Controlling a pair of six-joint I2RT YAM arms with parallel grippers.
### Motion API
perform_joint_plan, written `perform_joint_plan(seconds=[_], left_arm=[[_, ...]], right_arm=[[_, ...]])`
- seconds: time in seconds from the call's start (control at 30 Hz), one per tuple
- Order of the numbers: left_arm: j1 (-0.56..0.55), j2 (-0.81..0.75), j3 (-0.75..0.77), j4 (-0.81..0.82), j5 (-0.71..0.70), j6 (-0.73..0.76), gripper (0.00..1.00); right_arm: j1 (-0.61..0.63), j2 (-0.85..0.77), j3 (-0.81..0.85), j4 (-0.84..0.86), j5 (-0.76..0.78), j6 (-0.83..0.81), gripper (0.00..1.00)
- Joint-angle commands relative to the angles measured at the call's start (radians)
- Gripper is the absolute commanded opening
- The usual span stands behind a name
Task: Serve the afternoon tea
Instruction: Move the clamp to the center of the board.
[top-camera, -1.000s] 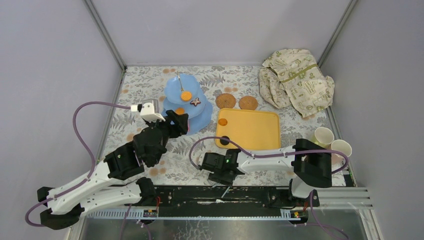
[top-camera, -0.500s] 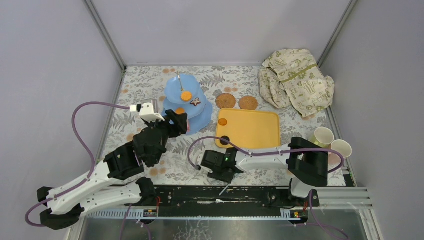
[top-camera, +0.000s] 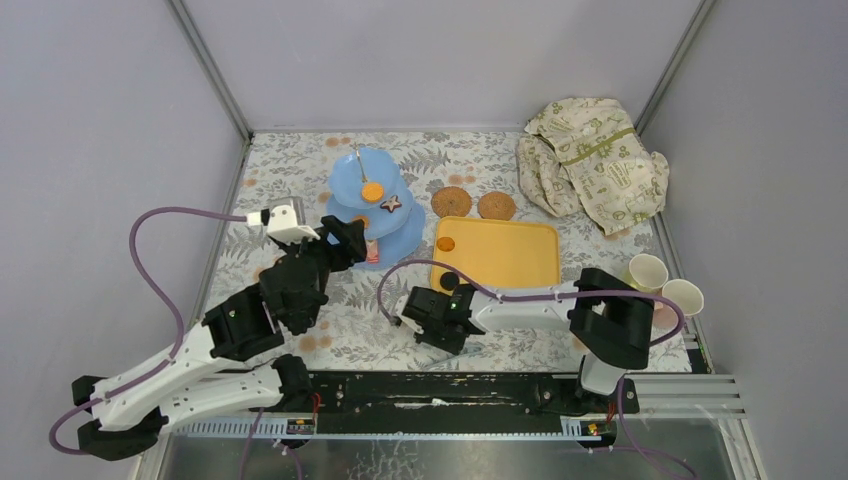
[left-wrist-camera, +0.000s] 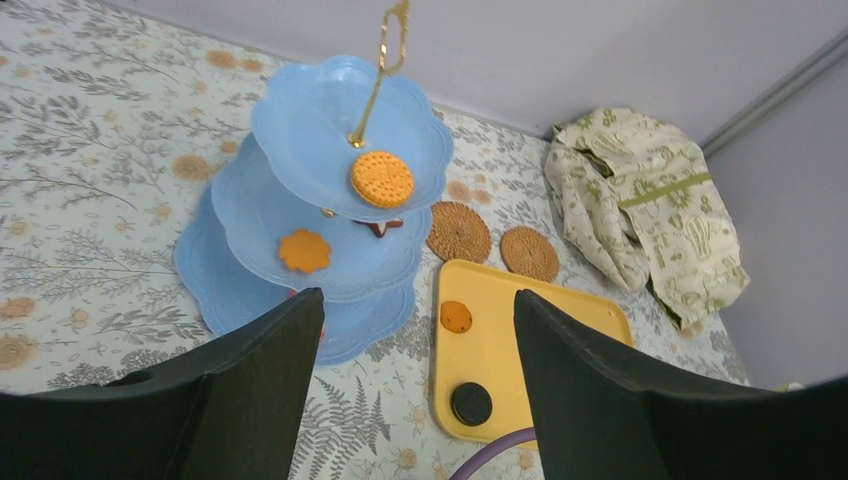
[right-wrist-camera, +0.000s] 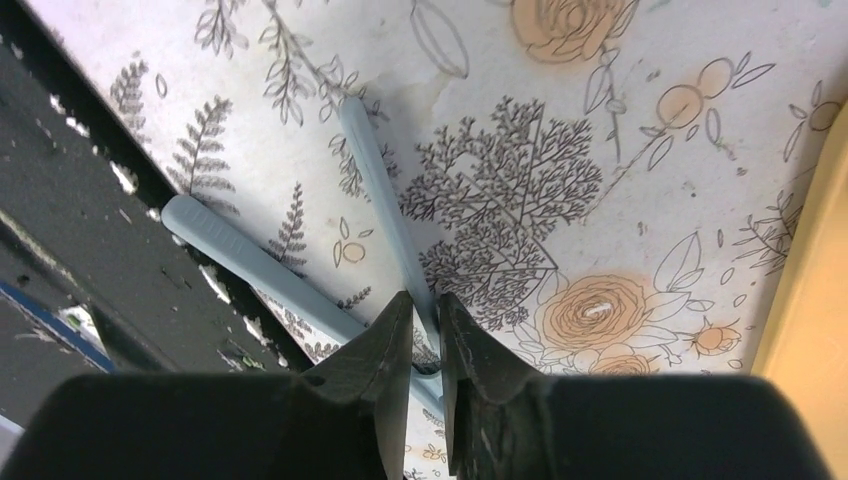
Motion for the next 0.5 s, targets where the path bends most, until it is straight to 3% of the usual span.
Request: perform_joint_plan(seconds=[0.0, 0.47], left_arm=[[0.005, -0.035, 0.036, 0.021, -0.124, 0.012, 0.79], [0.005, -0.083, 0.044, 0.034, -0.167, 0.026, 0.80]], right_arm=[[-0.029, 0.056, 0.062, 0.011, 0.012, 0.062, 0.22], [-0.106, 0.255, 0.297, -0.024, 0.127, 0.406, 0.21]])
